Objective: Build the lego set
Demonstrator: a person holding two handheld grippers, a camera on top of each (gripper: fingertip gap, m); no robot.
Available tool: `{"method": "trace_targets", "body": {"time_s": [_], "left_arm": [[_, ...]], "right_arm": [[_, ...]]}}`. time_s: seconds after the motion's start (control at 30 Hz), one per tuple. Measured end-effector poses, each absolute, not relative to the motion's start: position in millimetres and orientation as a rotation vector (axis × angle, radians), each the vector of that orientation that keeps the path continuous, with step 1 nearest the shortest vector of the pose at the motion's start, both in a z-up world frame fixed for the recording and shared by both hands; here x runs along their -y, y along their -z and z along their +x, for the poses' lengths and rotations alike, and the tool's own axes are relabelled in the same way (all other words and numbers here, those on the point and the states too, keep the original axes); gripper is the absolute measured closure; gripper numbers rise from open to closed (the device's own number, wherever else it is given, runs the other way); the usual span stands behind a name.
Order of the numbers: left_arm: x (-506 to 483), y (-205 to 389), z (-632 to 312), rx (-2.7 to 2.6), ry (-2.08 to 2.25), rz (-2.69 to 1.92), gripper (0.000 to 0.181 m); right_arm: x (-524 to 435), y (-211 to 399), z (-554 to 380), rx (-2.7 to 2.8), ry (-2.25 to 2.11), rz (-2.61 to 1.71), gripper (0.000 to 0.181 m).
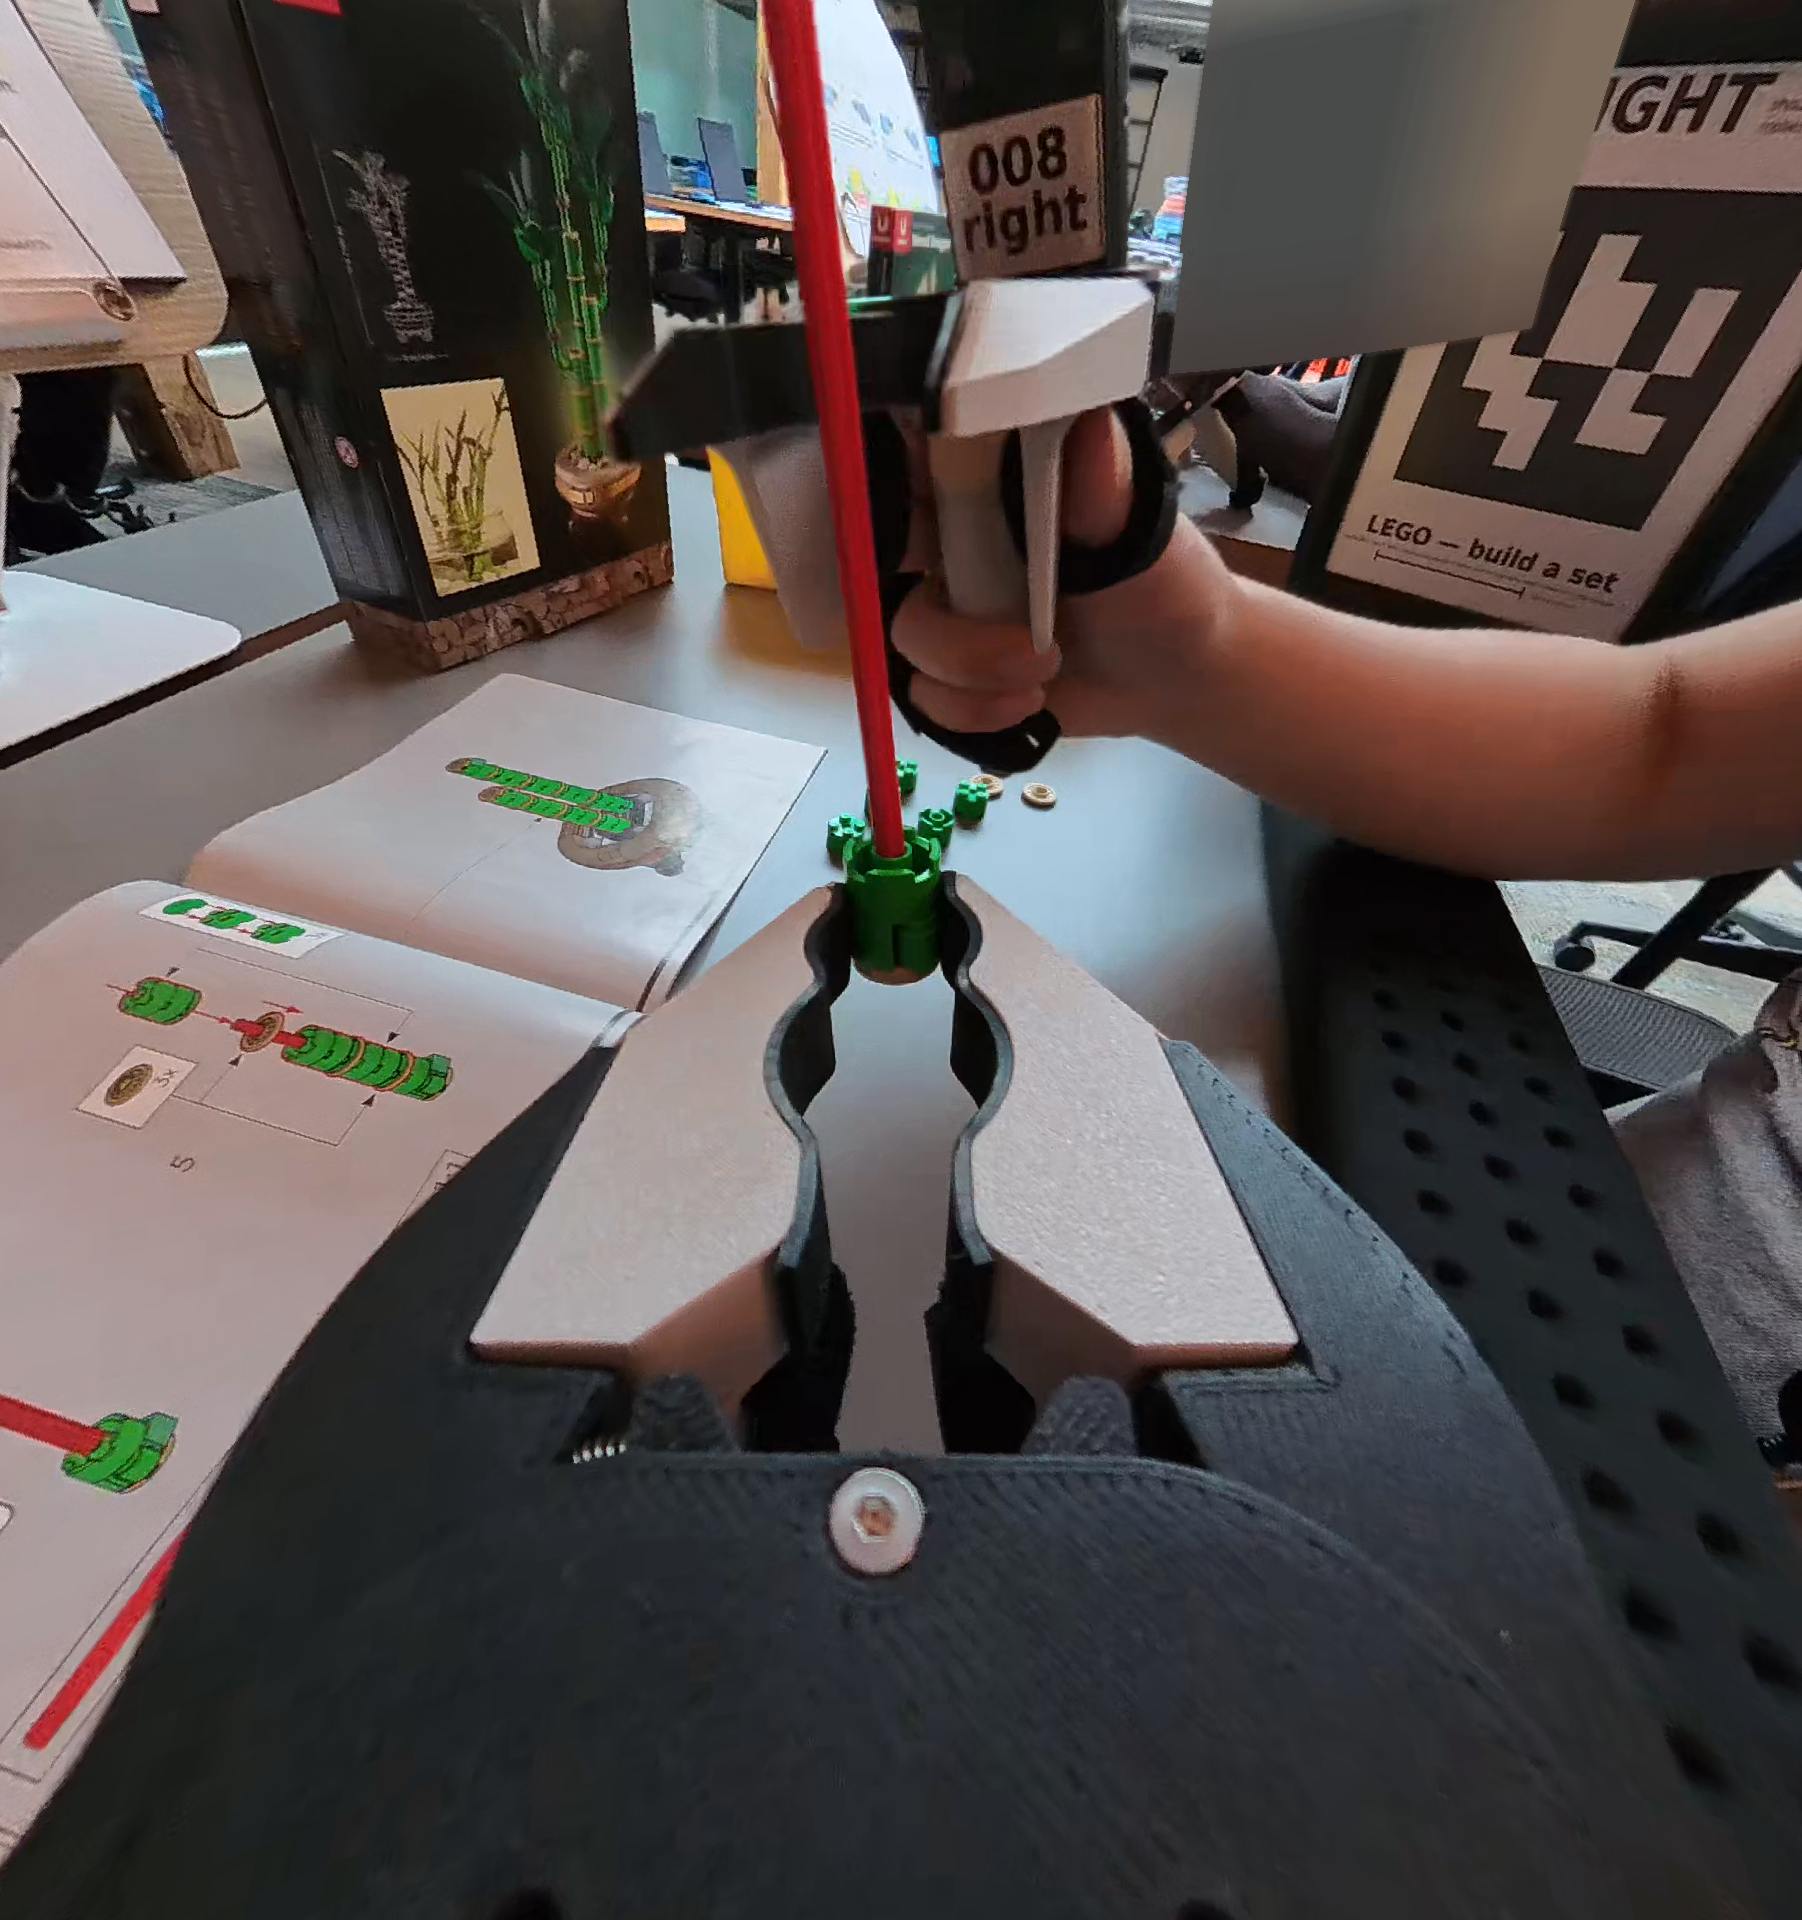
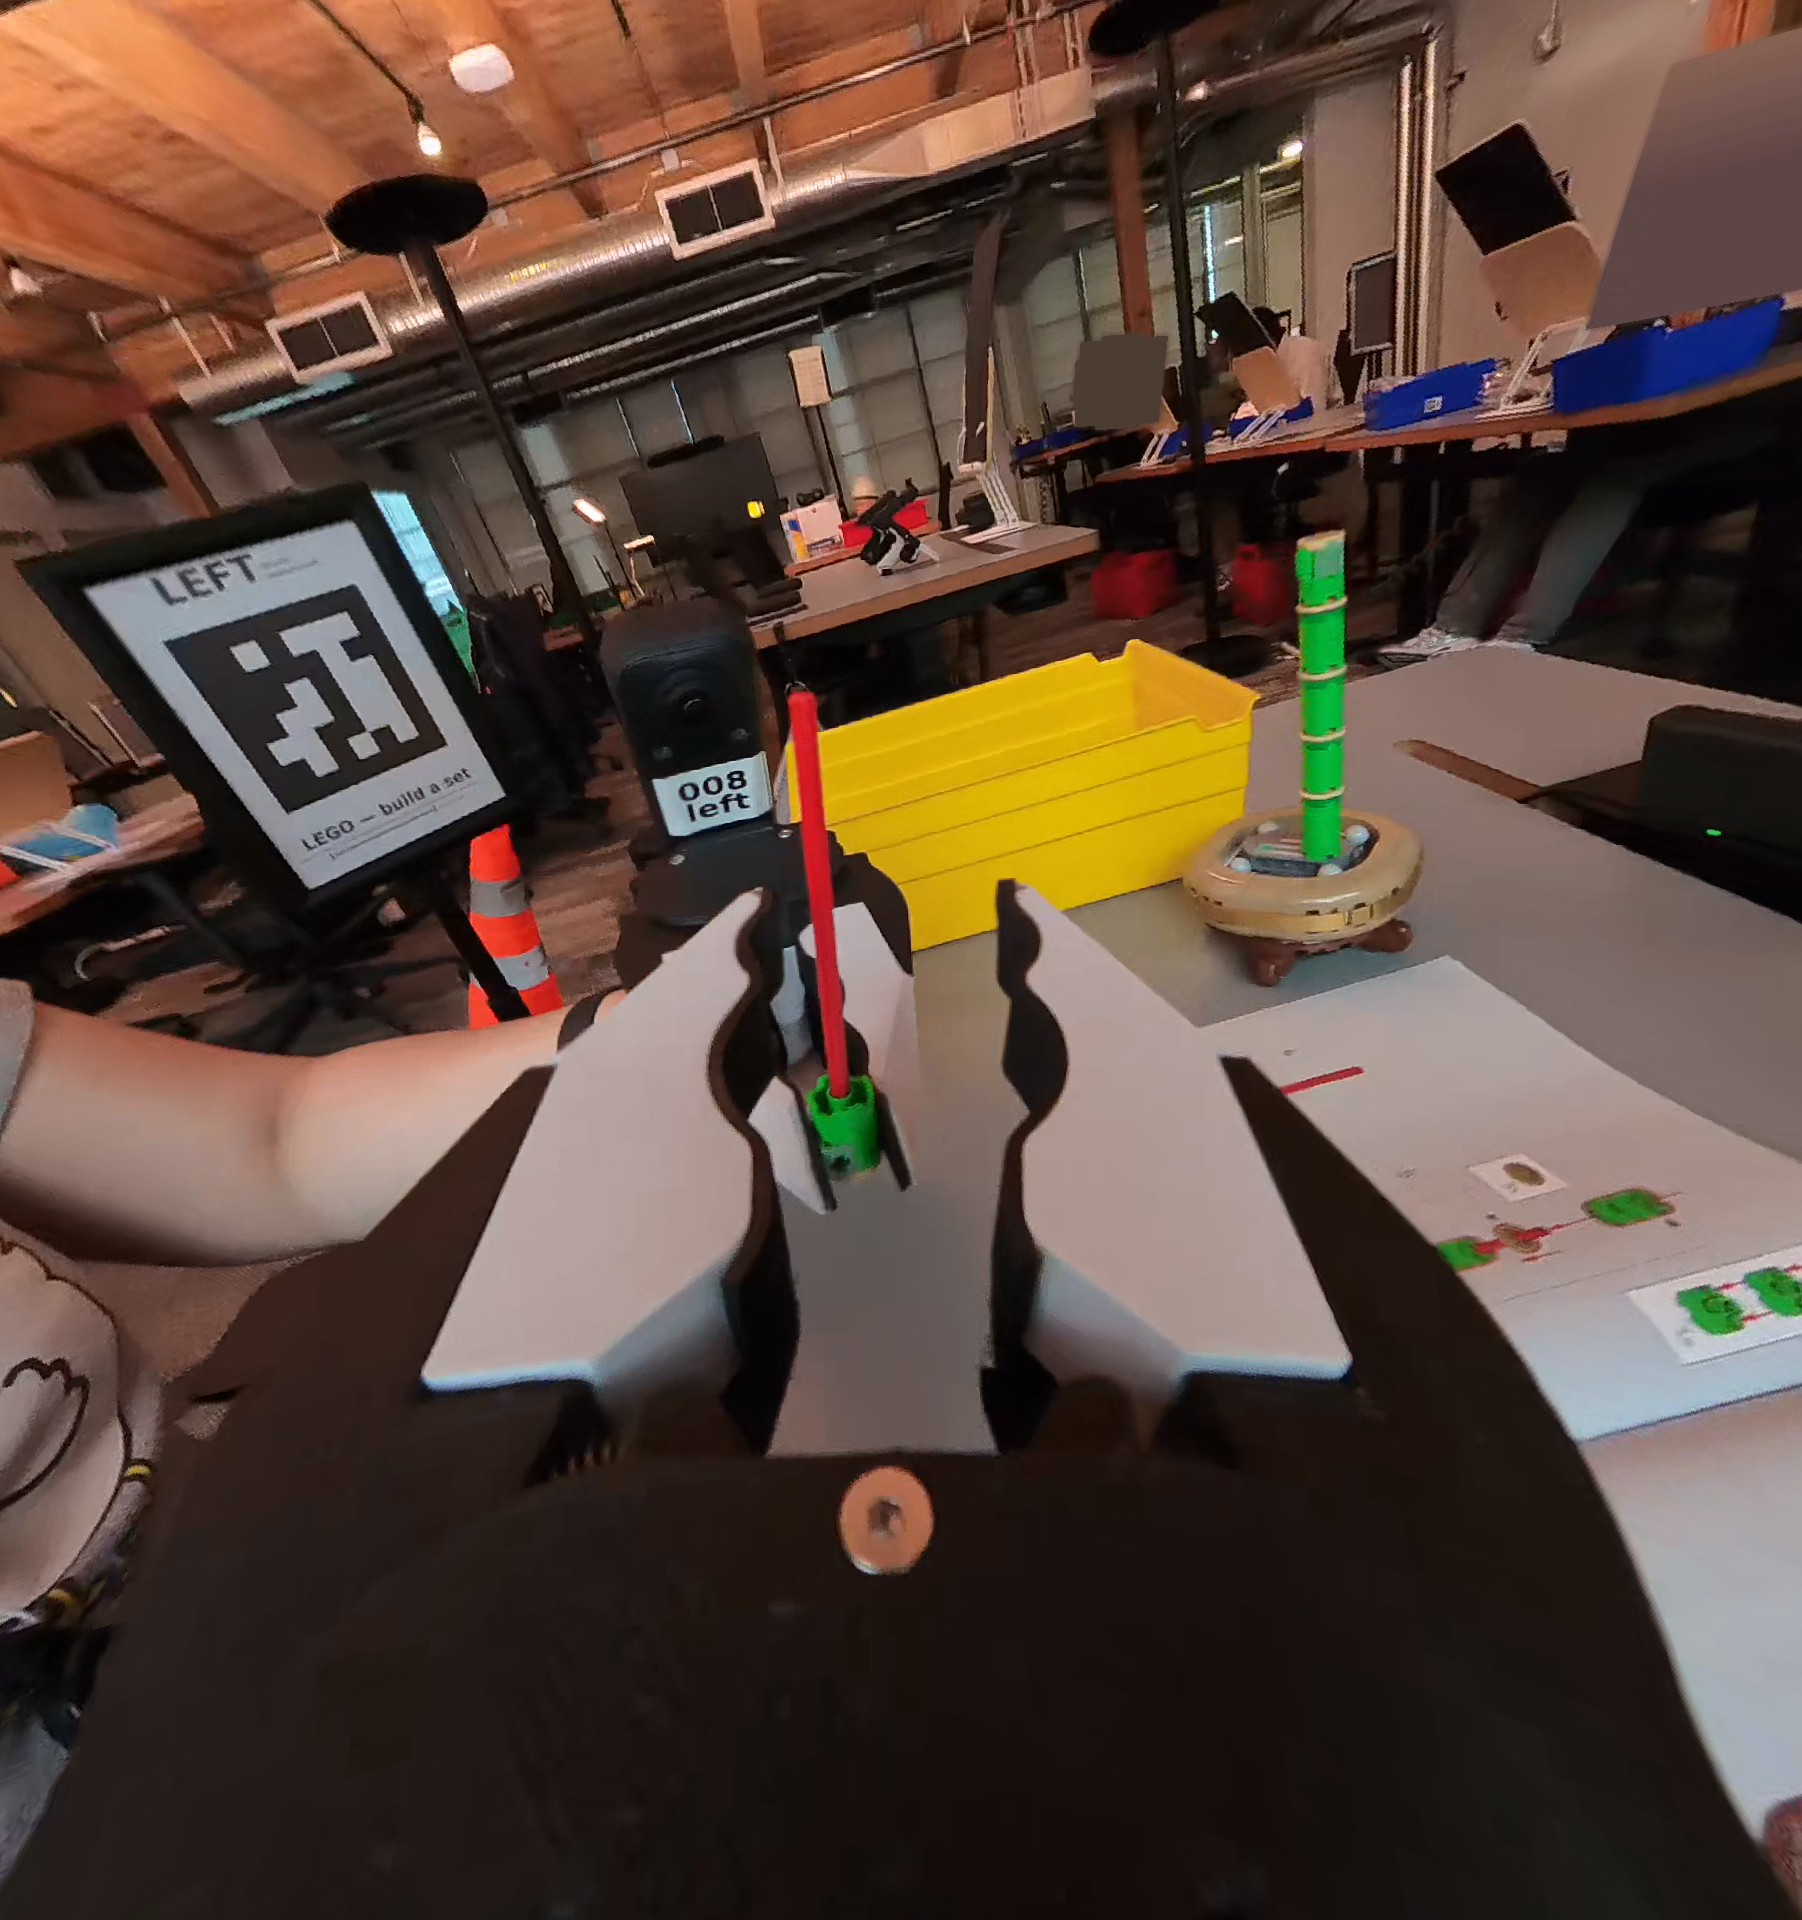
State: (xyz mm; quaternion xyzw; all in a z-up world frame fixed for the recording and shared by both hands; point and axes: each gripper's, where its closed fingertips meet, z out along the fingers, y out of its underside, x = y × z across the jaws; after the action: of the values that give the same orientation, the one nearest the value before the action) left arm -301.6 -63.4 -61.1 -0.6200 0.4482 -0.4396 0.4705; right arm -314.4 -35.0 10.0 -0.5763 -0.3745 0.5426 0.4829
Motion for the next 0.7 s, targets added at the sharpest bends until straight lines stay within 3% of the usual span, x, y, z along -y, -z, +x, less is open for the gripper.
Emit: {"method": "trace_targets", "body": {"time_s": [0.27,0.43,0.53,0.7], "left_arm": [[66.5,69.1,-295.0,-1.122,1.087,-1.550,0.166],[66.3,70.9,-294.2,-1.126,1.085,-1.557,0.166],[66.5,72.9,-293.5,-1.135,1.078,-1.563,0.166],[69.2,75.6,-290.9,-1.148,1.091,-1.572,0.166]], "right_arm": [[50.9,7.2,-322.2,0.992,-1.340,-1.362,0.147],[54.8,14.9,-326.3,1.029,-1.328,-1.366,0.161],[57.0,15.3,-325.9,1.038,-1.350,-1.362,0.178],[59.1,18.6,-325.0,1.068,-1.362,-1.375,0.179]]}}
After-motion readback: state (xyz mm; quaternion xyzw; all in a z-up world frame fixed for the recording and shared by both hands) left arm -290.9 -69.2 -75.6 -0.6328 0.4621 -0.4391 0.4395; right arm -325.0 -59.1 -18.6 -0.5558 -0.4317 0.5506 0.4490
